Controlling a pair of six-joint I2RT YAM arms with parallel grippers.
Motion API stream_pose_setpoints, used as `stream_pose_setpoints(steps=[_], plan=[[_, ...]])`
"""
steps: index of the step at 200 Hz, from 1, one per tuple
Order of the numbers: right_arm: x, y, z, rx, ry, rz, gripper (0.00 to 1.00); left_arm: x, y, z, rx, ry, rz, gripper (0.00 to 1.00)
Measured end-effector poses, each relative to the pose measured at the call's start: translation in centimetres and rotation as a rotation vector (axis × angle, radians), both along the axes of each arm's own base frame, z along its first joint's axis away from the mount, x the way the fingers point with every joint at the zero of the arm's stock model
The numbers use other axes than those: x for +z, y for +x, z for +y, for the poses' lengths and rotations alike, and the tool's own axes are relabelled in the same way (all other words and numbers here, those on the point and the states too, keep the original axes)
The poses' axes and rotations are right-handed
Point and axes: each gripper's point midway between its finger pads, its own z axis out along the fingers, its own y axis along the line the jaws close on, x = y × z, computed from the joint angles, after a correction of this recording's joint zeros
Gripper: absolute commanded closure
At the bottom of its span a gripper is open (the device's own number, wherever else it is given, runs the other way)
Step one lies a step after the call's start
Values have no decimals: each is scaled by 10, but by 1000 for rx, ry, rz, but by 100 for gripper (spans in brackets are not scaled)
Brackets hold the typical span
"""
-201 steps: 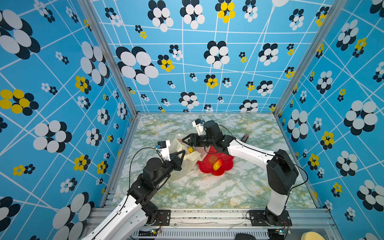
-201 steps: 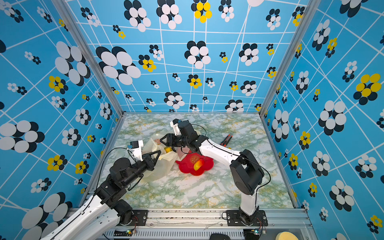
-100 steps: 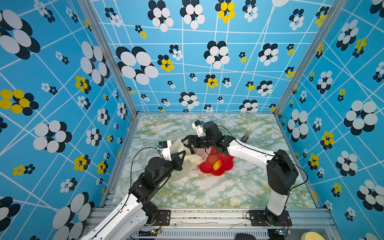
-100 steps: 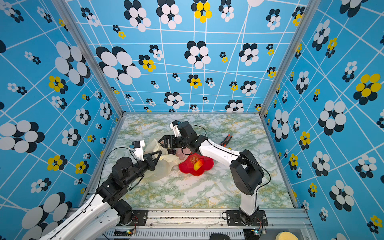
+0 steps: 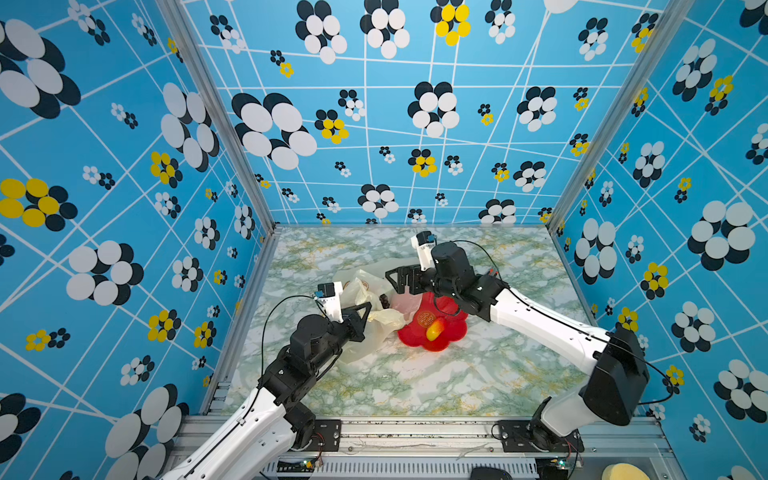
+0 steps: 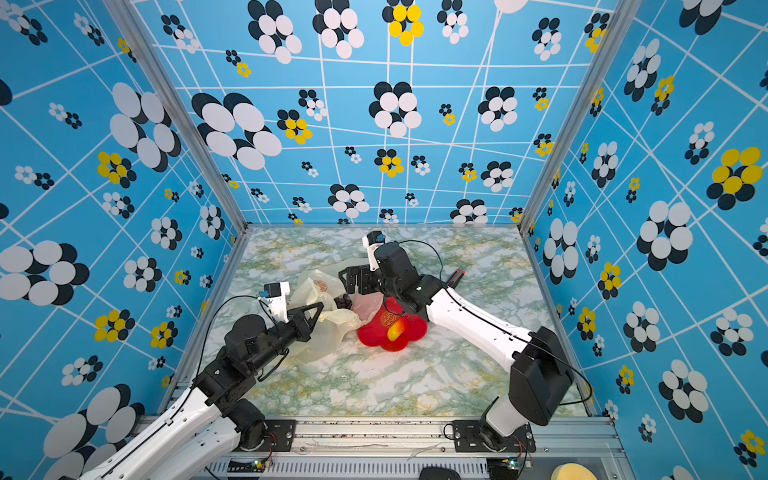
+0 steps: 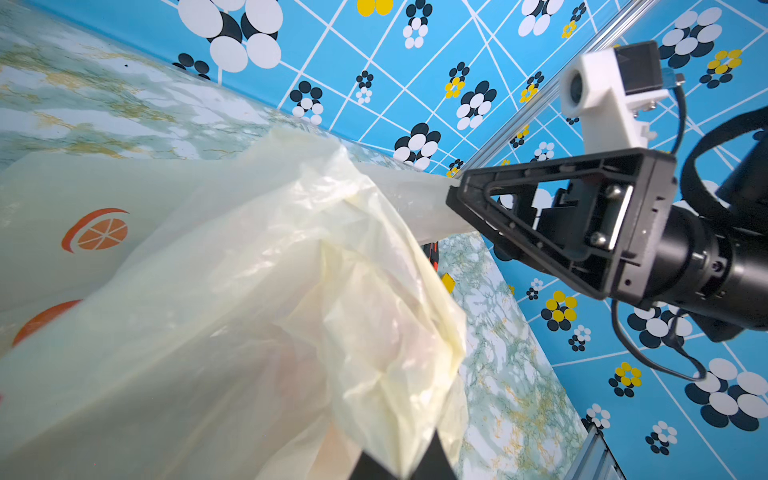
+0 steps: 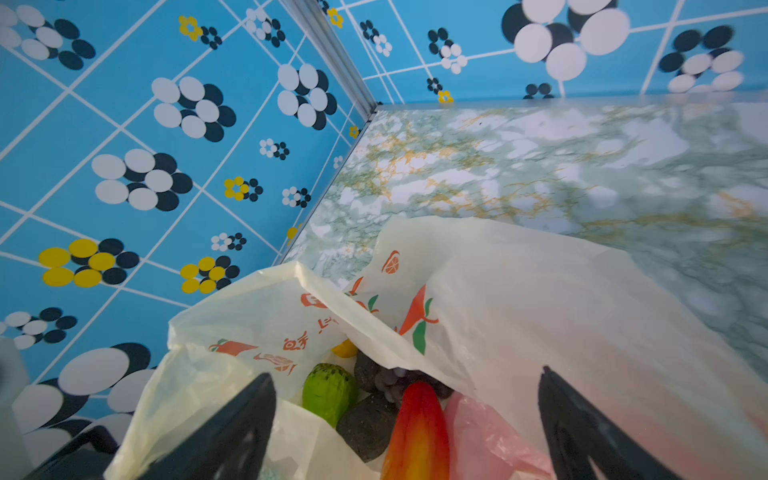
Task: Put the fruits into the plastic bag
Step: 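Withdraw the right gripper from the bag and move it over the plate, then position the right gripper above the small red-yellow fruit on the plate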
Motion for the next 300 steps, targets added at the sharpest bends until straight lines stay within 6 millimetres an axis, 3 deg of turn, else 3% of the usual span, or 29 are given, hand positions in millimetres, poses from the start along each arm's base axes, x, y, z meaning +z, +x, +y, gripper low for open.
stream_pose_setpoints(steps=[21, 63, 111, 162, 263, 300], plan=[[1, 1, -24, -67, -16, -9, 1, 0, 0, 0, 0, 0, 0, 100], [-8, -3, -49, -102, -113, 11, 1, -7, -3, 2, 0, 4, 5, 100], [5, -13, -82, -146, -152, 11, 1, -9, -3, 2, 0, 4, 7, 100], [-23, -15, -109, -192, -230, 116, 1, -9, -3, 2, 2, -2, 12, 100], [-88, -24, -98, -132, -297, 318, 0, -9, -3, 2, 5, -13, 23, 100], [-122, -33, -94, -111, -317, 419, 0, -10, -3, 2, 6, -14, 24, 100]])
